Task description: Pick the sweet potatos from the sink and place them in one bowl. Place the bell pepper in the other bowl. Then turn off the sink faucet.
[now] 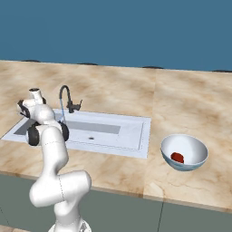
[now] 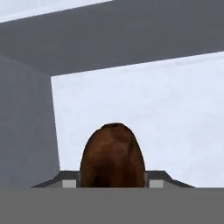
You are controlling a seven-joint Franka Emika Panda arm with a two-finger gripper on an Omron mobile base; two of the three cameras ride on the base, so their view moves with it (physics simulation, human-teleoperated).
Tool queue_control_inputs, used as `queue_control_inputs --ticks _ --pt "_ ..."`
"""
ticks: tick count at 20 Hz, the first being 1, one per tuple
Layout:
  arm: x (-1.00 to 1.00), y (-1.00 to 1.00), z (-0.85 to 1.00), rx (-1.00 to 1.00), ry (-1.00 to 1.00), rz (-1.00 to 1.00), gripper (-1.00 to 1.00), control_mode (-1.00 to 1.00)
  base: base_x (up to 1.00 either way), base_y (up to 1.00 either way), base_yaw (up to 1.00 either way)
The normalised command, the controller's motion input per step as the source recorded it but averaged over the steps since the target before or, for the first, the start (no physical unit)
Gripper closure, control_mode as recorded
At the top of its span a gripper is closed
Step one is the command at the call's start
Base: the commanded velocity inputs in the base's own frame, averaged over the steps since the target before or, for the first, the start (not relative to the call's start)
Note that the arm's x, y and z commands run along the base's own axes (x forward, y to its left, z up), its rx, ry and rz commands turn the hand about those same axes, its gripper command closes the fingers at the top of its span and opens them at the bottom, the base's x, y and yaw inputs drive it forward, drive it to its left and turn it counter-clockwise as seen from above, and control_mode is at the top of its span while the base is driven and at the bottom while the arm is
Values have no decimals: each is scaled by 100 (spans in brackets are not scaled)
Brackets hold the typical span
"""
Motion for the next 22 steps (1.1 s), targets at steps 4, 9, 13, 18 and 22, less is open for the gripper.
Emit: queue_control_inputs --ticks 4,9,13,18,22 --pt "-100 -32 -14 0 -49 -23 100 -100 0 0 0" --pt "-100 -74 0 11 -44 -9 100 -100 0 0 0" --pt "-100 -100 -2 37 -31 0 100 -100 0 0 0" --pt "-100 -70 0 39 -35 0 100 -100 0 0 0" --pt "-100 -10 -1 27 -39 2 100 -100 0 0 0"
